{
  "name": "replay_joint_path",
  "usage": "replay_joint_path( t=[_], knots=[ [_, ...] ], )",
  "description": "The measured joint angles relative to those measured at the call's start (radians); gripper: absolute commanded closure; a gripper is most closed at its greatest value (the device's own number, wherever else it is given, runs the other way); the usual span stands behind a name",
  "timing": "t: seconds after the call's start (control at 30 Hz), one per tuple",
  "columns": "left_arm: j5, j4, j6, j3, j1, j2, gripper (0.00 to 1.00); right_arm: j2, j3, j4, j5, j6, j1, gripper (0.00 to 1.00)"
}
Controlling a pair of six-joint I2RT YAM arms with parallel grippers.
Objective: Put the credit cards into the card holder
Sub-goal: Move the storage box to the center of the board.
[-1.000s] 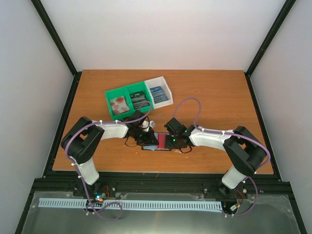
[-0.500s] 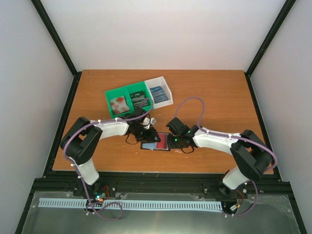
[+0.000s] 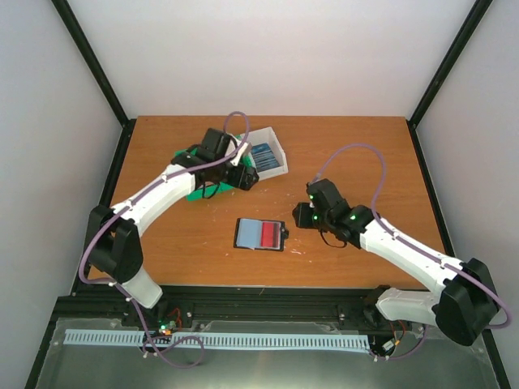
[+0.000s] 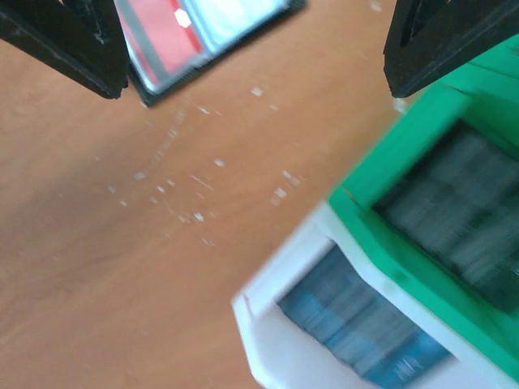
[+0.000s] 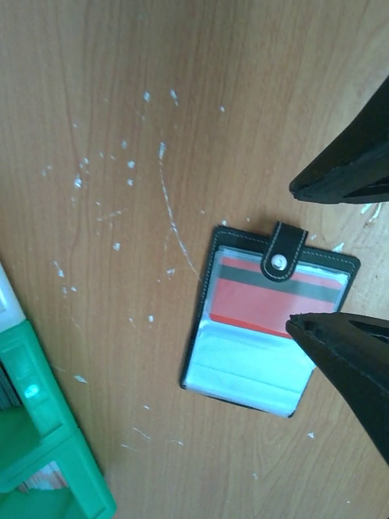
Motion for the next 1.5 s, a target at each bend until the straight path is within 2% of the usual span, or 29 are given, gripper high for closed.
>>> replay_joint_path(
  t=[0.27, 0.57, 0.77, 1.0, 1.2, 1.5],
  knots=[
    [-0.107, -0.028, 0.370, 0.142, 0.051, 0.081, 0.27, 0.006, 0.000, -0.001, -0.057, -0.049, -0.084, 0.60],
    [-0.198, -0.106, 0.550, 0.415, 0.148, 0.400, 0.42, 0.086, 0.011, -0.013, -0.107, -0.086, -0.121, 0.60],
    [-0.232, -0.146, 0.601, 0.481, 0.184, 0.531, 0.43, 0.142, 0.039, -0.012, -0.140, -0.102, -0.133, 0.60],
    [-0.280, -0.164, 0.625, 0.560, 0.184, 0.595, 0.44, 0.208, 0.083, -0.008, -0.163, -0.109, -0.134, 0.59],
    [-0.275, -0.187, 0.595, 0.542, 0.182, 0.604, 0.47, 0.267, 0.135, -0.004, -0.182, -0.109, -0.136, 0.59],
    [-0.259, -0.203, 0.542, 0.457, 0.143, 0.584, 0.50, 0.480, 0.278, 0.020, -0.186, -0.084, -0.137, 0.59]
  ],
)
